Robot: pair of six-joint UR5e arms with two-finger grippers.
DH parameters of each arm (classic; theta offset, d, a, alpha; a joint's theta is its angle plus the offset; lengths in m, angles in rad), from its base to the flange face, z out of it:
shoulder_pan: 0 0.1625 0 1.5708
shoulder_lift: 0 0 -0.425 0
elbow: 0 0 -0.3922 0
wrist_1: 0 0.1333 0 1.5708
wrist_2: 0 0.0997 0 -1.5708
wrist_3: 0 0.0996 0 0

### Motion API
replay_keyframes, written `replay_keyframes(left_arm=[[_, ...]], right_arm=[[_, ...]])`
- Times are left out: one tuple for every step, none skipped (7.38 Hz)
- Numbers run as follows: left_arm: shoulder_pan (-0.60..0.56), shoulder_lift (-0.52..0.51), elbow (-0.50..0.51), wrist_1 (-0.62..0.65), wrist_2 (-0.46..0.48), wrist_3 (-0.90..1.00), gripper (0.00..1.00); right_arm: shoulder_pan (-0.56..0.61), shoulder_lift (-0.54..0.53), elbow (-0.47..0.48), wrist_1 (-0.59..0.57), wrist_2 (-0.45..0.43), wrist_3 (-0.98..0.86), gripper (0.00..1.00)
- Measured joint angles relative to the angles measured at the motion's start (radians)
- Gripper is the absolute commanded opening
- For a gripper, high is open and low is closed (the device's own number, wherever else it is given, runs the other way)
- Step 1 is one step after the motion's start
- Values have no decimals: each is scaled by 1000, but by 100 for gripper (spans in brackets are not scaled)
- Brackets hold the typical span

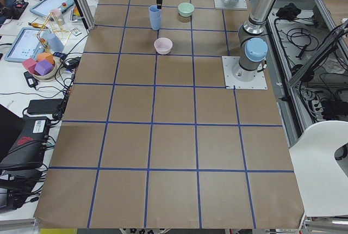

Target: Stack blue cups with both arms

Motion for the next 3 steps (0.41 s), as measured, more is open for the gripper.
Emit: replay_keyframes(left_arm=[[0, 0, 0, 0, 0, 0, 100], [0, 0, 0, 0, 0, 0, 100], [0, 0, -1, 0, 0, 0, 100]], right_arm=[[-4, 1, 2, -2, 0, 18, 100], [-8, 1, 2, -3, 0, 28, 100], [-10, 1, 2, -4, 0, 32, 100]])
